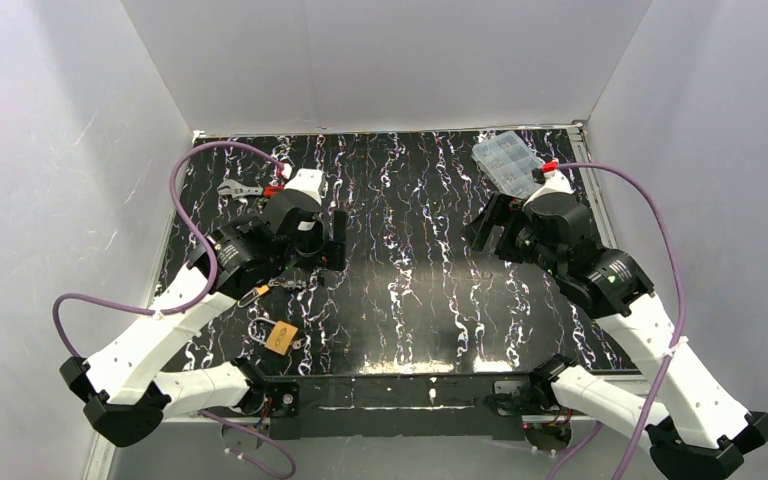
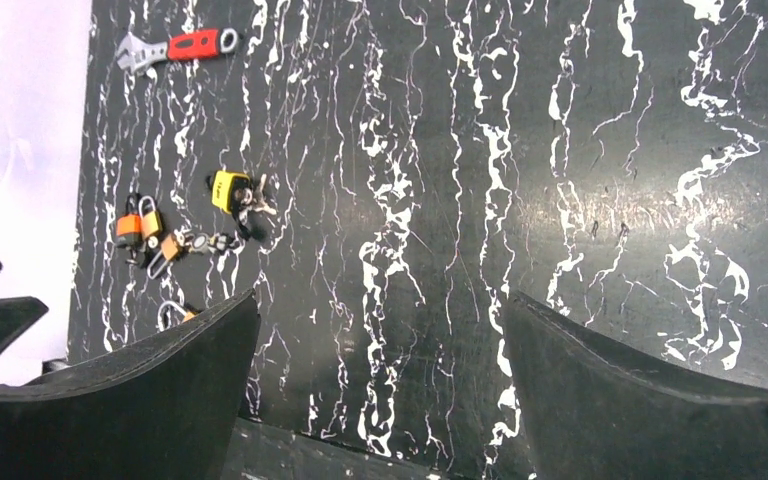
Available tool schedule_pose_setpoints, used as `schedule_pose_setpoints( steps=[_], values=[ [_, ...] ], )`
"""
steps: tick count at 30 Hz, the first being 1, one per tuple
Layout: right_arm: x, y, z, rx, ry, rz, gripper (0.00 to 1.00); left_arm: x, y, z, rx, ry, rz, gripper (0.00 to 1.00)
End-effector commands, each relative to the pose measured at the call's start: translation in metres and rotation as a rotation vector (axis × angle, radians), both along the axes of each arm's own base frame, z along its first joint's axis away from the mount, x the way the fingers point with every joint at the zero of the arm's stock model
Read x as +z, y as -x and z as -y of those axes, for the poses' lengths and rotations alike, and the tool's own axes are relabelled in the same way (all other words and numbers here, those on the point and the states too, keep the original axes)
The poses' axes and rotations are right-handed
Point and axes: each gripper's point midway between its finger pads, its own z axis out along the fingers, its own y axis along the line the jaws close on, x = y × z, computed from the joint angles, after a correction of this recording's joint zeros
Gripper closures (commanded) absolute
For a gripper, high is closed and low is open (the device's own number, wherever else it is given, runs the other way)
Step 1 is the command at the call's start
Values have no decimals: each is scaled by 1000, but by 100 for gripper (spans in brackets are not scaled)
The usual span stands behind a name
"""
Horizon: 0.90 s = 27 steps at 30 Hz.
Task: Lock with the key
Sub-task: Pick up the lock from the center of the board.
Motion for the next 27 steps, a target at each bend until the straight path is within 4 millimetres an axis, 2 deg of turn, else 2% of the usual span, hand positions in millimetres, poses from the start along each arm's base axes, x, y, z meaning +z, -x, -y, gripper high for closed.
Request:
schedule_pose_setpoints(
  steps=[1,6,9,14,19,22,27],
  values=[
    [-17,3,-8,48,15,-50,4,2,0,-21,81,-55,1,1],
    [-39,0,-23,74,-24,-97,5,-4,6,-29,108,-68,-18,1],
    [-52,-1,-29,85,-21,-134,5,-15,7,-38,158,-92,-52,1],
    [-70,0,-34,103,-1,-181,6,-60,8,-63,307,-88,-199,1],
    [-79,0,-41,131,-12,-196,7,-105,5,-90,484,-16,-311,1],
    [-85,-1,-48,162,-22,-203,7,-124,-10,-88,515,56,-331,1],
    [-88,-6,-55,182,-23,-202,8,-146,-51,-78,514,82,-332,1]
  ],
)
